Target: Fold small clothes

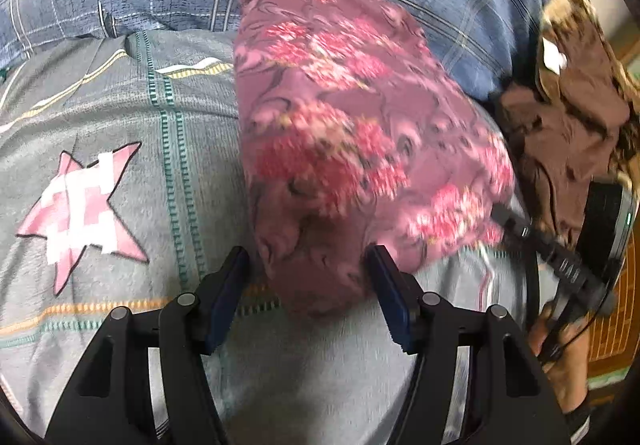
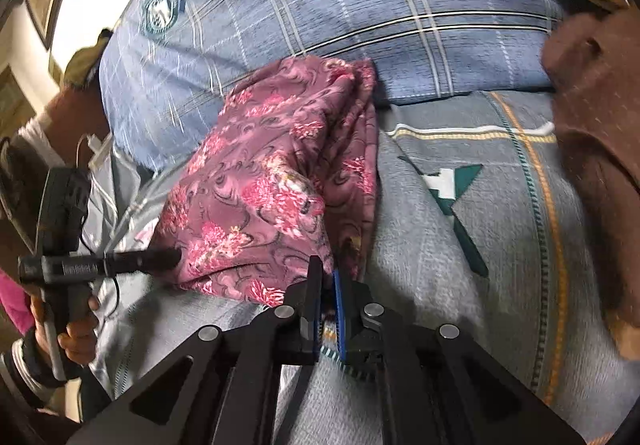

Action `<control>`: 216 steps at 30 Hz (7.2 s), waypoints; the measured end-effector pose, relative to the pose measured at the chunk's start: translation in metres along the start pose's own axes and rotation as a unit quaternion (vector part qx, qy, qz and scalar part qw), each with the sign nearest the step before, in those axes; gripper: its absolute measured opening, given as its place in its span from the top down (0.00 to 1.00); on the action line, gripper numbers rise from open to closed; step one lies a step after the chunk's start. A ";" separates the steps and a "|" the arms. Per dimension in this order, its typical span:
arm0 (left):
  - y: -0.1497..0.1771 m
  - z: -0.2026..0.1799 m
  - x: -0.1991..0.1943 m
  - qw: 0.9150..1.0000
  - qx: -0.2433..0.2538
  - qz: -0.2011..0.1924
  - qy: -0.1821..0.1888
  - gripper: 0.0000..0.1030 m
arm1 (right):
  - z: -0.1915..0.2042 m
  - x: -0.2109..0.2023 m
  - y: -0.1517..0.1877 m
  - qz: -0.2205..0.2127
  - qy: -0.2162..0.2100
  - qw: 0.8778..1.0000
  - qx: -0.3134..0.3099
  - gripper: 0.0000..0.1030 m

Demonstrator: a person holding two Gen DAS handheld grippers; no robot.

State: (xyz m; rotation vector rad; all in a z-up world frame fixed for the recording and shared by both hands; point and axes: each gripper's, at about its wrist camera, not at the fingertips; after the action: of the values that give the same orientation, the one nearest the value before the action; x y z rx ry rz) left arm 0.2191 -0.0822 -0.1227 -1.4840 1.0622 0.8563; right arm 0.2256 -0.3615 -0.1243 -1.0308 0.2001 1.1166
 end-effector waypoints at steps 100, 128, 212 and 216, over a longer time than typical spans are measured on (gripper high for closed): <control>-0.064 0.111 -0.120 0.991 -0.066 -0.064 0.098 0.74 | 0.132 0.040 -0.065 -0.061 -0.137 0.988 0.038 0.79; -0.063 0.165 -0.077 0.983 -0.077 -0.107 0.125 0.64 | 0.132 0.077 -0.041 -0.073 -0.097 0.993 0.004 0.65; 0.170 0.083 -0.113 0.966 0.021 -0.170 -0.194 0.23 | 0.235 -0.010 0.149 -0.005 0.211 0.967 -0.143 0.02; 0.174 0.079 -0.113 0.965 0.032 -0.174 -0.194 0.23 | 0.233 -0.005 0.150 0.009 0.234 0.960 -0.153 0.02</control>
State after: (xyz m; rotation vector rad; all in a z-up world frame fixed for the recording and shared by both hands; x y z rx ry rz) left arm 0.0190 0.0090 -0.0916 -1.3253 0.5144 0.8084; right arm 0.0221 -0.1787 -0.0801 -1.5700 0.4234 0.9215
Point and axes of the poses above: each gripper's, at about its wrist camera, not at the fingertips, and x roughly the way its jaws point, z to its left, y to its underside, and after that the axes turned 10 degrees about -y, right-handed
